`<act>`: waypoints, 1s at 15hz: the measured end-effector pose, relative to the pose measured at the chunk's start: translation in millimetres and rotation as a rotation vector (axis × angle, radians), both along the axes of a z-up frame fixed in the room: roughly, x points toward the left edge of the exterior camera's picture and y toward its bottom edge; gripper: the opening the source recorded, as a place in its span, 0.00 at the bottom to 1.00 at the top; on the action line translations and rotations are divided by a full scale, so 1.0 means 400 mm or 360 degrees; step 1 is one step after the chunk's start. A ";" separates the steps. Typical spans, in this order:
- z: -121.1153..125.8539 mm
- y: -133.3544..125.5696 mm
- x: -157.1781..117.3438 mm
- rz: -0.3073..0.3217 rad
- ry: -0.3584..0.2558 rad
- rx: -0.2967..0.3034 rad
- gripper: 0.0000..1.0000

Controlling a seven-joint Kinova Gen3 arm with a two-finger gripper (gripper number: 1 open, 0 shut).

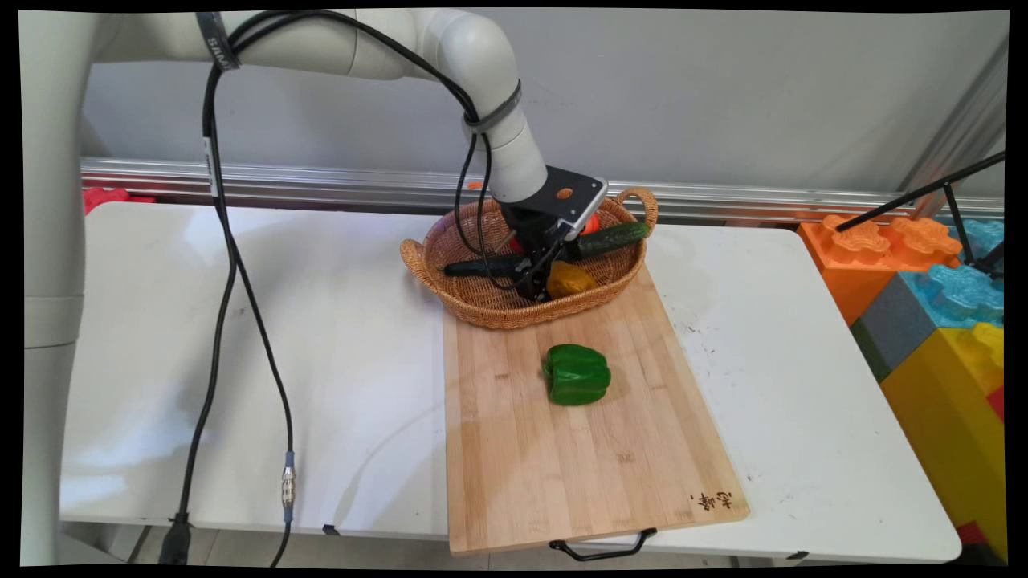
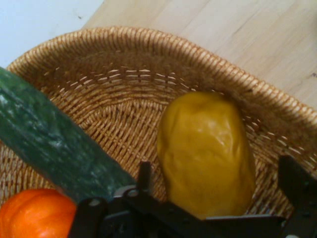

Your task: Pick up the potato from the vegetable basket, then place the picked object on the cutting board

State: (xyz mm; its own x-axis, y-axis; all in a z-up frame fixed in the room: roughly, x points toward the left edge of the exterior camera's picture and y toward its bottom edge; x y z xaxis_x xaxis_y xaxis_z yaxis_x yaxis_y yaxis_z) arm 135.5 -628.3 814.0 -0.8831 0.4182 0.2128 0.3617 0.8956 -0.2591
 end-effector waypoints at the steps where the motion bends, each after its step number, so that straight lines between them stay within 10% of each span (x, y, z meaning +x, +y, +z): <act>1: -0.004 -0.002 -0.002 -0.0006 -0.0003 0.0003 1.00; 2: -0.006 -0.004 -0.003 -0.0008 -0.0004 0.0004 0.00; 15: 0.050 0.013 -0.002 0.0063 0.0080 -0.0034 0.00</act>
